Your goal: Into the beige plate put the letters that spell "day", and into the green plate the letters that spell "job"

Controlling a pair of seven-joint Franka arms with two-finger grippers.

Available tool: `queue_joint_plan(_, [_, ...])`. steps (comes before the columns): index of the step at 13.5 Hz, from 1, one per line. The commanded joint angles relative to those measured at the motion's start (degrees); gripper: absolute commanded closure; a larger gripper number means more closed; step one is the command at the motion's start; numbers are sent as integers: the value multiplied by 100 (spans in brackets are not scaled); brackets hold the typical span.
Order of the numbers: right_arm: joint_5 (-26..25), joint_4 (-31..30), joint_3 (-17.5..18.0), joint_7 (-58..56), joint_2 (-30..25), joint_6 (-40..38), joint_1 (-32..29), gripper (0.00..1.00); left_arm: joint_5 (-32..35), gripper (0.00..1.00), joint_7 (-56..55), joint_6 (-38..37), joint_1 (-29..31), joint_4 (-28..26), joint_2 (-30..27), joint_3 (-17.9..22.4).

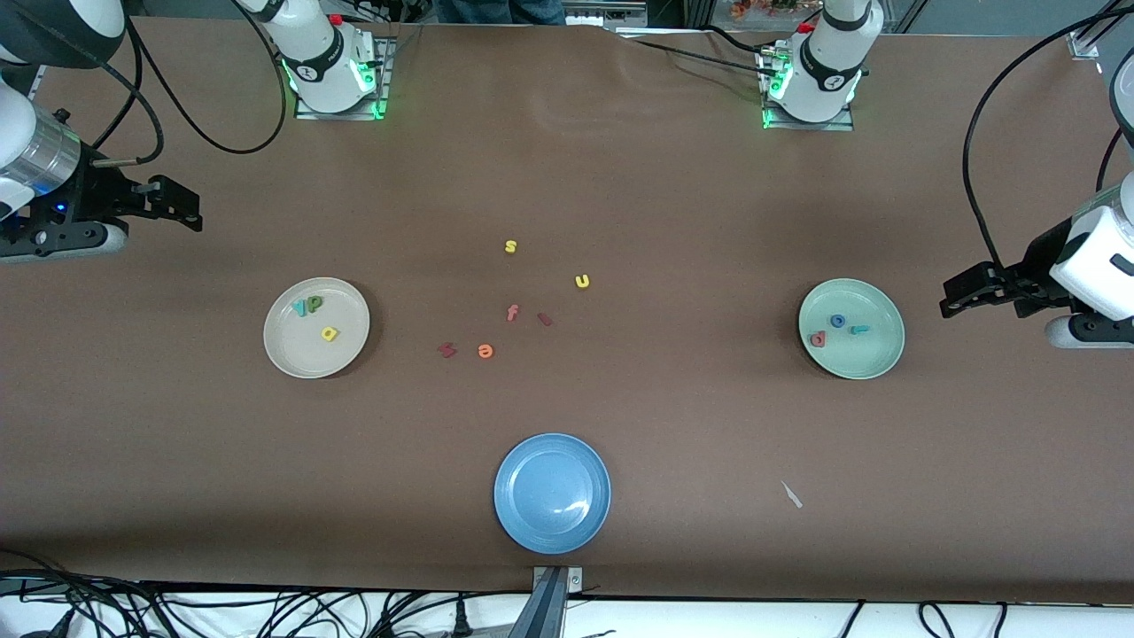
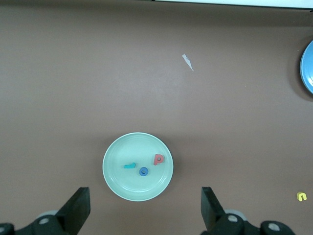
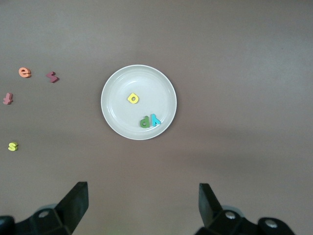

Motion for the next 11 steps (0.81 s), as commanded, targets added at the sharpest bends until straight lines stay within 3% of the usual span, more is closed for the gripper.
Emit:
queue_joint_plan(1, [-115, 196, 1, 34, 53, -89, -21, 0, -94, 0, 120, 57, -10, -90, -116, 57])
queue_joint_plan(11, [-159, 231, 1, 25, 71, -132, -21, 0, 240, 0, 94, 48, -97, 7, -99, 13])
